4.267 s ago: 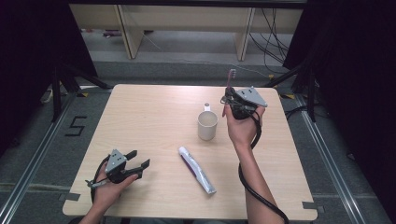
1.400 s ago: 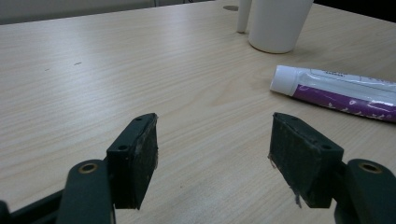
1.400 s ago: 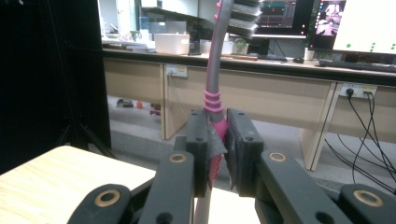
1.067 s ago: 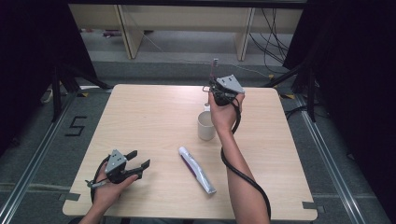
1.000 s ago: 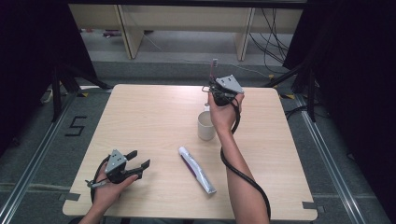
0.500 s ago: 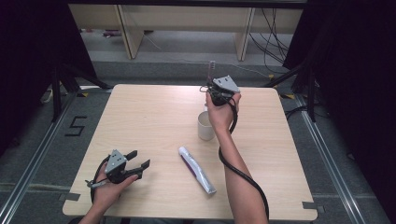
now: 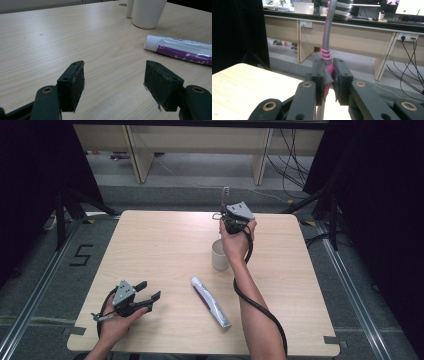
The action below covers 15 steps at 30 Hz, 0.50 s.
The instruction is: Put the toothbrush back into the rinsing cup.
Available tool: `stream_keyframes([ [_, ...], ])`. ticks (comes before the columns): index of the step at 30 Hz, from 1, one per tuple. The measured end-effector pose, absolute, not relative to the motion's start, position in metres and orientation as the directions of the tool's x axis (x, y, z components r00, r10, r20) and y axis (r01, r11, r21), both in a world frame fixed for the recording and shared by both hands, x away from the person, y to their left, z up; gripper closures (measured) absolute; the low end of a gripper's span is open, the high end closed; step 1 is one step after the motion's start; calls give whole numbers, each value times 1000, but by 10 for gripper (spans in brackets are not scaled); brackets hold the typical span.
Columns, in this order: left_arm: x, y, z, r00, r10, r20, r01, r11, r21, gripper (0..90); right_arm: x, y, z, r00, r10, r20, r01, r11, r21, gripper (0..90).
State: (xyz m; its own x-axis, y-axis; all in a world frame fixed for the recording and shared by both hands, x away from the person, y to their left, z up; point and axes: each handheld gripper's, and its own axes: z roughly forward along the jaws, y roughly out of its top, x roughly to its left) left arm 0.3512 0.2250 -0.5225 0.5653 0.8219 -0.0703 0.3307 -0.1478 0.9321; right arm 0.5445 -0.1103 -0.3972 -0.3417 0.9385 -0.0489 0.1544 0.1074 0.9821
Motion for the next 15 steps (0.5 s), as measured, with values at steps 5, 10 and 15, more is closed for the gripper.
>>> stream_keyframes([
  [5, 351, 225, -522, 566, 821, -71, 331, -148, 932, 320, 545, -109, -400, -340, 940, -38, 178, 103, 979, 805],
  [10, 351, 225, -522, 564, 823, -70, 330, -147, 932, 320, 546, -108, -404, -343, 939, -33, 199, 107, 974, 805],
  [15, 350, 225, -522, 562, 825, -67, 336, -153, 929, 320, 547, -108, -408, -344, 938, -46, 209, 124, 970, 805],
])
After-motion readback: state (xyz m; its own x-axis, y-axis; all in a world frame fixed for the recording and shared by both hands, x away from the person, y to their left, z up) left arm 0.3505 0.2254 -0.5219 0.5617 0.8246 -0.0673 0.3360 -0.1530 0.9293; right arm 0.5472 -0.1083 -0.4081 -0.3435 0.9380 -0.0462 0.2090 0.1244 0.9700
